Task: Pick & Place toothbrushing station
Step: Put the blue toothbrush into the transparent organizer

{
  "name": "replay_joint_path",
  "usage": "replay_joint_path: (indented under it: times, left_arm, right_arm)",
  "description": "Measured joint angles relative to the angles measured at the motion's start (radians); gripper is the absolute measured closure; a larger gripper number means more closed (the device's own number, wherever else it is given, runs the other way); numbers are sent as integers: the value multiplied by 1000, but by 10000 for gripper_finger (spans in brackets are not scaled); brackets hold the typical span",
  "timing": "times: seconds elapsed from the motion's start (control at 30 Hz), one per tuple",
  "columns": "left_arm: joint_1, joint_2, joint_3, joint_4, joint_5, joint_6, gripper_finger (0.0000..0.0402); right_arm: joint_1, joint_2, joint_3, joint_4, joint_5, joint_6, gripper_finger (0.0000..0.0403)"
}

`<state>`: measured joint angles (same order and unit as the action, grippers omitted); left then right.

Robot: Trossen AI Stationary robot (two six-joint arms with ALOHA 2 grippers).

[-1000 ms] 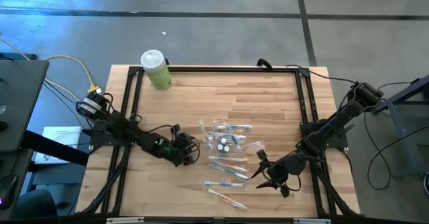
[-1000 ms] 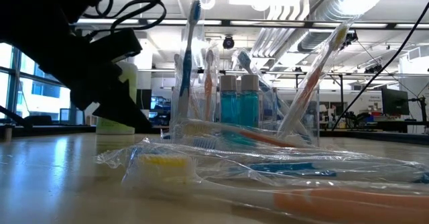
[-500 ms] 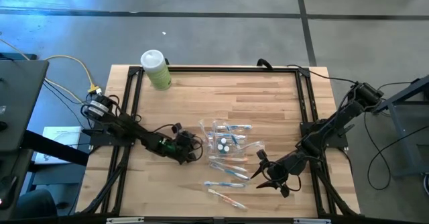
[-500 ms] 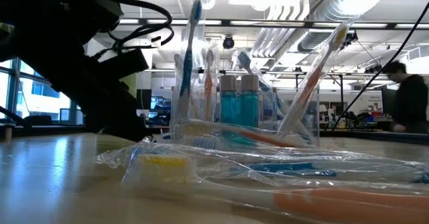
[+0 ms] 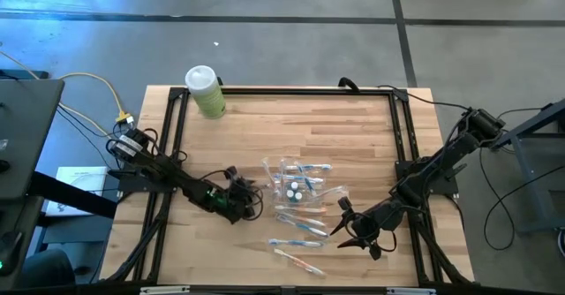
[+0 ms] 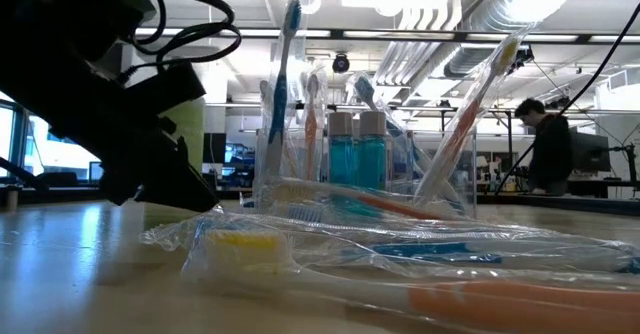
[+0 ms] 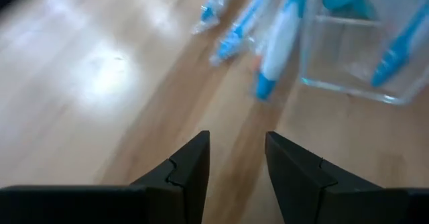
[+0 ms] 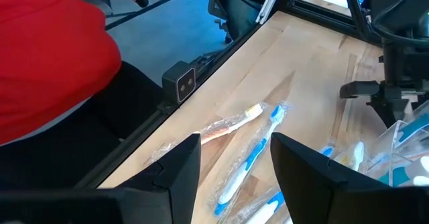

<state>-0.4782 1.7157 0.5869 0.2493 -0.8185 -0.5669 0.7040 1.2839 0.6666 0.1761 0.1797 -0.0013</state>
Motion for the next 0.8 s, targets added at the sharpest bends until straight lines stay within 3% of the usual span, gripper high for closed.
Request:
replay_joint_path:
  times: [0.17, 0.3, 0.4, 0.8]
  left_arm:
    - [0, 0, -2, 27, -39, 38, 264]
    - [1, 0, -2, 106, 41, 111, 264]
    - [6, 0, -2, 138, 34, 134, 264]
    - [120, 0, -2, 197, 177, 175, 264]
  right_arm:
    - [0, 0, 0, 0, 4, -2, 229]
    - [0, 0, 0, 0, 4, -2, 229]
    - [0, 0, 0, 0, 4, -2, 229]
    - [0, 0, 0, 0, 4, -1, 229]
